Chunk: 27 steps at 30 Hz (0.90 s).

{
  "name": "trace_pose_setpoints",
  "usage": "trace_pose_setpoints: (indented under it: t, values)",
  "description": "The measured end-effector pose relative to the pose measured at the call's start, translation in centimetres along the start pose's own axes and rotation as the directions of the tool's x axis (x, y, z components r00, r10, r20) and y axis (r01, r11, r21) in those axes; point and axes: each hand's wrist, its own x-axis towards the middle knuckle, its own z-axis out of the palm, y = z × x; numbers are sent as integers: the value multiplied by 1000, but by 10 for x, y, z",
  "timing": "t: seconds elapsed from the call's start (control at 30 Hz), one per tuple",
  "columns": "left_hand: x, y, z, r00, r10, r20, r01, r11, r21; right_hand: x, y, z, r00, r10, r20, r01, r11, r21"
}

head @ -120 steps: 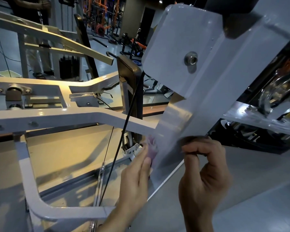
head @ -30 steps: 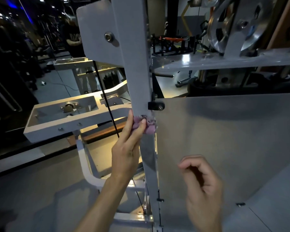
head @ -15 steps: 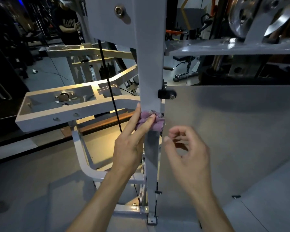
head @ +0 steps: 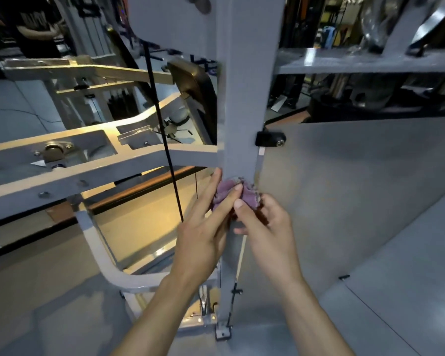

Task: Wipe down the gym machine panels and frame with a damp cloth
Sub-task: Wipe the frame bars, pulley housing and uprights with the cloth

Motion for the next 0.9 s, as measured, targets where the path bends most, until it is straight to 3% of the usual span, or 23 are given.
trace_pose_setpoints:
  t: [0.23,0.37,0.73,0.9]
  values:
    - [-34,12,-17,993,-45,-110,52,997,55,-23,6,11,990,81,-115,-83,997,-8]
    - [-44,15,-27,998,-6,-68,11,998,67,-36,9,15,979,108,-174,-112,994,-11]
    - [-27,18,-43,963,-223,152,248,952,-178,-41,15,13,999,8,-39,-7,1000,21]
    - [-15,24,-46,916,-288,279,396,758,-518,-40,22,4,997,49,-59,-42,992,115]
